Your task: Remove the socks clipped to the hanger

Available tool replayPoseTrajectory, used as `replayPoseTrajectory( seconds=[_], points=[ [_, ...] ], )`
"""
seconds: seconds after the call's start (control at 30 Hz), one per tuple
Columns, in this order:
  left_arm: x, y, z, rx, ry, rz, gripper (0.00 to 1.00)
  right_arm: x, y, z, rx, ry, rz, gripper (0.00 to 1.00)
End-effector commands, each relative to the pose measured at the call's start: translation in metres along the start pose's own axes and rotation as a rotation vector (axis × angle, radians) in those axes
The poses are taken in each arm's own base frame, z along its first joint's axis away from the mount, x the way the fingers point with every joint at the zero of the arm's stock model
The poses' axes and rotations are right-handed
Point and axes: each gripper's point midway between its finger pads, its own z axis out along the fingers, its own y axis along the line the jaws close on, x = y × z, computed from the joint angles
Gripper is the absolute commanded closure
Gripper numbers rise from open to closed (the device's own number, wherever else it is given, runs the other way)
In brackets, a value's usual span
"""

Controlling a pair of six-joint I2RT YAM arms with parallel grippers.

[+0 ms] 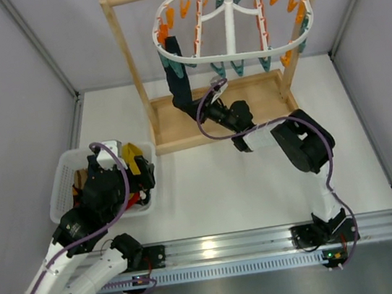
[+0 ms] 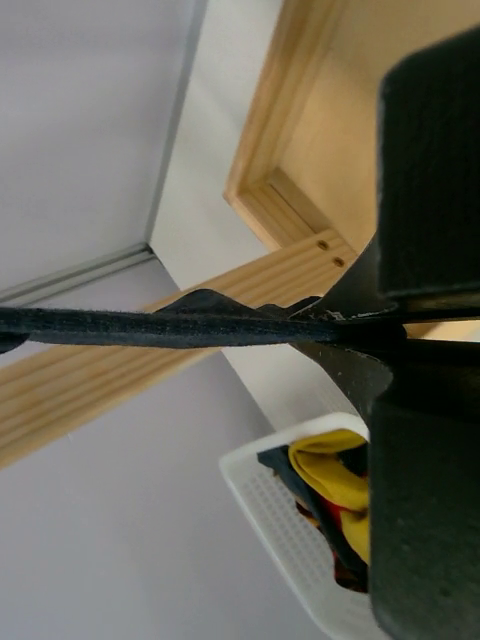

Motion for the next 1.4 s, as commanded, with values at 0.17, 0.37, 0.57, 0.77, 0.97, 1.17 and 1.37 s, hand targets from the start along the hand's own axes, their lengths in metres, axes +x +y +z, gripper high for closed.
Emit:
replayPoseTrajectory(
  seconds=[0.17,0.37,0.57,0.77,0.97,1.17,1.37],
  points=[
    [-0.008,0.008,-0.002,-0.035,-0.042,-0.007,0.01,-0.078,0.087,-0.048,-0.212,-0.204,0.034,1.0],
    [-0.009,0.009,-0.002,-0.043,-0.046,-0.009,0.01,-0.075,0.111,-0.074,-0.215,-0.138,0.032,1.0],
    [-0.011,0.012,-0.003,-0.057,-0.057,-0.012,0.01,-0.067,0.126,-0.085,-0.19,-0.042,-0.013,1.0],
    [-0.013,0.017,-0.005,-0.075,-0.069,-0.021,0.01,-0.069,0.154,-0.106,-0.206,-0.024,-0.034,1.0],
    [-0.016,0.021,-0.008,-0.085,-0.087,-0.04,0.01,-0.069,0.18,-0.119,-0.234,0.004,-0.055,1.0],
    [-0.018,0.023,-0.009,-0.094,-0.096,-0.05,0.01,-0.077,0.196,-0.133,-0.276,0.007,-0.079,1.0],
    [-0.02,0.025,-0.01,-0.101,-0.105,-0.063,0.01,-0.074,0.179,-0.147,-0.173,0.041,-0.145,1.0]
  ],
)
